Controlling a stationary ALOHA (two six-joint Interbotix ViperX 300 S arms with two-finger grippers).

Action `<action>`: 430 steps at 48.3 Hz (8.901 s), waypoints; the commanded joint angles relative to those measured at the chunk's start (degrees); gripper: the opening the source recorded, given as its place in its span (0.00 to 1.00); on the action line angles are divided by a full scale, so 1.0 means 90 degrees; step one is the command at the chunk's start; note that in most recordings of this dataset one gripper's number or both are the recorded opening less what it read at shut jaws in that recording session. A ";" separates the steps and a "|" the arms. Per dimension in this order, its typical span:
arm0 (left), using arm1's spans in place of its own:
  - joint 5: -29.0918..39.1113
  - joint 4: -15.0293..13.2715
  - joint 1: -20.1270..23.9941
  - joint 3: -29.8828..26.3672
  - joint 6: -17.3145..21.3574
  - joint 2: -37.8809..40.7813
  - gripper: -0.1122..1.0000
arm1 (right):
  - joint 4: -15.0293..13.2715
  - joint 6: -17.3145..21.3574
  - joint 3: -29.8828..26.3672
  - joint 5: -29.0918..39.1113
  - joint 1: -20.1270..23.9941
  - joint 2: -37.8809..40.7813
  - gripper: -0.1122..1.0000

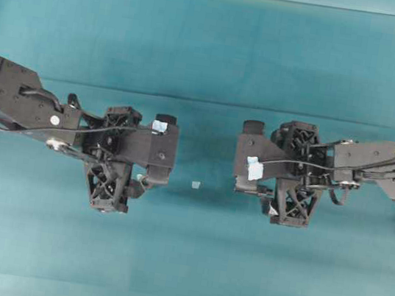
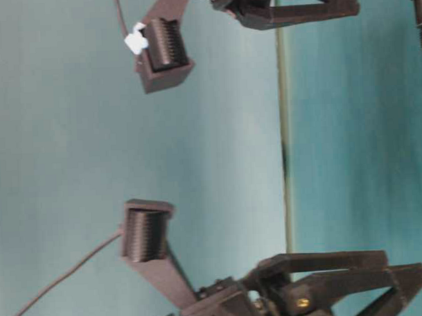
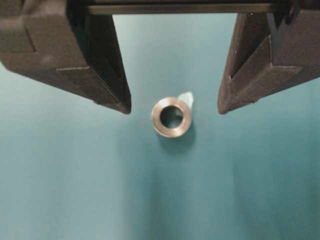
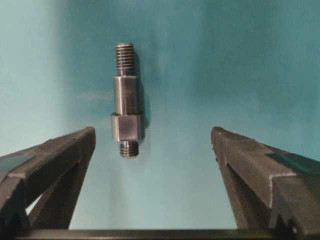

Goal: Insert the washer onto the shaft with both hands.
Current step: 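Lower both grippers, opening them around the washer and the shaft, then close left gripper on the washer and right gripper on the shaft, then lift both parts and rotate grippers to face each other, then bring the washer and shaft together at the table center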

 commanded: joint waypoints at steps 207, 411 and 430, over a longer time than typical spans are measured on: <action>-0.0449 0.0010 -0.0020 0.0000 -0.0098 0.0459 0.43 | 0.0234 -0.0771 0.0010 -0.0293 -0.0273 0.0742 0.11; -0.5547 0.0010 -0.0264 0.0889 -0.0732 -0.0146 0.43 | 0.0352 0.1133 0.1914 -0.6924 0.0557 0.0010 0.10; -0.5537 0.0010 -0.0322 0.0664 -0.0732 0.0088 0.43 | 0.0361 0.1133 0.1875 -0.6992 0.0557 0.0078 0.10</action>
